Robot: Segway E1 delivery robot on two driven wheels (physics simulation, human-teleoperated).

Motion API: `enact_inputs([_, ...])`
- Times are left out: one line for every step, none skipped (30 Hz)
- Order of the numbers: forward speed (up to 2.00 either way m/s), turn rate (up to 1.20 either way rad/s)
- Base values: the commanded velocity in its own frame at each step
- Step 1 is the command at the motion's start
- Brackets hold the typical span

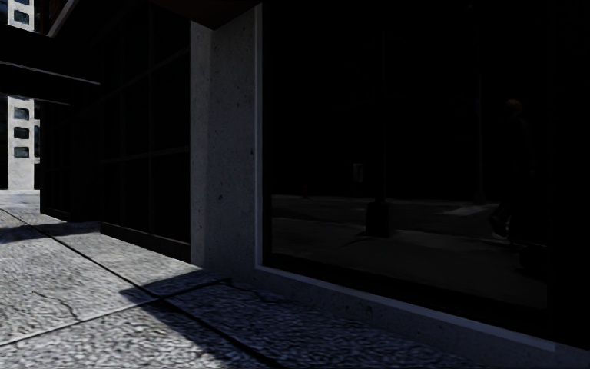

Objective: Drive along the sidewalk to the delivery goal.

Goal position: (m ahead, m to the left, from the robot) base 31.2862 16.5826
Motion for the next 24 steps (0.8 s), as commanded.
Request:
enact_inputs([1.4, 1.2])
enact_inputs([1.41, 1.2])
enact_inputs([1.42, 1.2])
enact_inputs([1.45, 1.2])
enact_inputs([1.48, 1.2])
enact_inputs([1.48, 1.2])
enact_inputs([1.5, 1.2])
enact_inputs([1.52, 1.2])
enact_inputs([1.54, 1.2])
enact_inputs([1.55, 1.2])
enact_inputs([1.55, 1.2])
enact_inputs([1.56, 1.19])
enact_inputs([1.58, 0.36])
enact_inputs([1.59, 0.0])
enact_inputs([1.6, 0.0])
enact_inputs([1.63, 0.0])
enact_inputs([1.63, 0.0])
enact_inputs([1.67, 0.0])
enact_inputs([1.69, 0.0])
enact_inputs([1.71, 0.0])
enact_inputs([1.71, 0.0])
enact_inputs([1.73, 0.0])
enact_inputs([1.74, 0.0])
enact_inputs([1.75, 0.0])
